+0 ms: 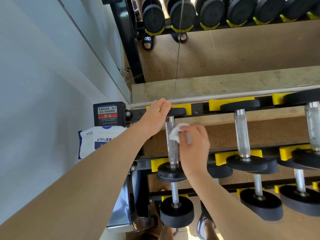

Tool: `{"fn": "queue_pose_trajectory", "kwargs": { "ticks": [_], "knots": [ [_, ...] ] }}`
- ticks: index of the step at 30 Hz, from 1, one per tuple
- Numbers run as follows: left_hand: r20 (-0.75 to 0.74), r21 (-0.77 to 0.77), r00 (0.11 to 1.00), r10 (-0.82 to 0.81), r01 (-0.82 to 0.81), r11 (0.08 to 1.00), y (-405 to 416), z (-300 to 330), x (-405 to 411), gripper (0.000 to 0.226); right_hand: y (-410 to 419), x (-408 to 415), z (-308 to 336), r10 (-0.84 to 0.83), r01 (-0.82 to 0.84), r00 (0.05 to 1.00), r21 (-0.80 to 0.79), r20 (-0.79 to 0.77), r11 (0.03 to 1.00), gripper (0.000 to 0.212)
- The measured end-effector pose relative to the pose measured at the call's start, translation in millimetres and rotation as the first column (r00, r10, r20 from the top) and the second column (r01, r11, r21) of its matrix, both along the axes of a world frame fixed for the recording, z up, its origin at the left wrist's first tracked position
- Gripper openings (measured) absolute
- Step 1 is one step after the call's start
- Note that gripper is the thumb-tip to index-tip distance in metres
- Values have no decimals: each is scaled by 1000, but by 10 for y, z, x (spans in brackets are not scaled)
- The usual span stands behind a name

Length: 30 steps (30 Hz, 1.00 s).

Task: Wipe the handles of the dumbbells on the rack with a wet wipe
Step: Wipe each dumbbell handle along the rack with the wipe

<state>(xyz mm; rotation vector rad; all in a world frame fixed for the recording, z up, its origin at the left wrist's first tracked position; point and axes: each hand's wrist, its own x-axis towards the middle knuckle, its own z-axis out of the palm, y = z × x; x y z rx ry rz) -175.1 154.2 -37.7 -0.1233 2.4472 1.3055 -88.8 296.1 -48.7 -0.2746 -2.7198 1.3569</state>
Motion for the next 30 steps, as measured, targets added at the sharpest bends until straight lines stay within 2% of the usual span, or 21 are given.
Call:
{"fn": "queue_pose_trajectory", "kwargs": {
  "ticks": [1,2,3,6,7,8,11,12,15,19,22,24,27,29,30],
  "knots": [
    [2,6,1000,1,-1,1000,0,0,0,43,19,-33,18,-127,128,991,-42,31,991,12],
    [4,10,1000,1,-1,1000,-2,-4,2,44,19,-62,37,-187,190,981,-62,52,980,13],
    [7,13,1000,1,-1,1000,-4,-6,-1,44,10,-81,44,-171,175,983,-73,62,982,14],
    [8,20,1000,8,-9,1000,0,-7,7,45,-37,-15,91,150,-150,989,-6,13,989,15],
    [6,20,1000,8,-8,1000,1,-7,7,46,-23,17,62,227,-226,974,42,-23,973,14],
    [6,20,1000,7,-7,1000,0,-12,8,46,5,35,23,224,-222,974,56,-30,973,14],
    [14,12,1000,2,-2,1000,-5,-16,14,47,98,-17,3,-137,143,984,-46,111,989,15],
    [16,11,1000,2,-2,1000,-4,-16,16,47,105,-47,20,-186,195,976,-77,117,978,16],
    [5,12,1000,15,-16,1000,1,-22,15,46,-17,-142,135,-126,142,986,-153,106,978,16],
    [10,13,1000,25,-25,1000,13,-18,18,46,-278,-308,113,-199,336,908,-357,369,872,22],
    [10,10,999,32,-32,999,19,-26,20,46,-366,-325,77,-111,217,920,-252,377,943,27],
    [10,5,999,36,-36,999,21,-26,27,45,-316,-380,80,-63,198,905,-287,421,937,27],
    [6,4,1000,30,-30,1000,18,-25,27,46,-203,-526,161,16,370,775,-474,632,799,21],
    [8,6,1000,27,-27,1000,14,-22,31,46,-169,-580,214,113,530,653,-558,749,639,19],
    [9,4,1000,24,-24,1000,13,-20,34,45,-163,-595,219,155,589,621,-588,768,554,18]
  ]
}}
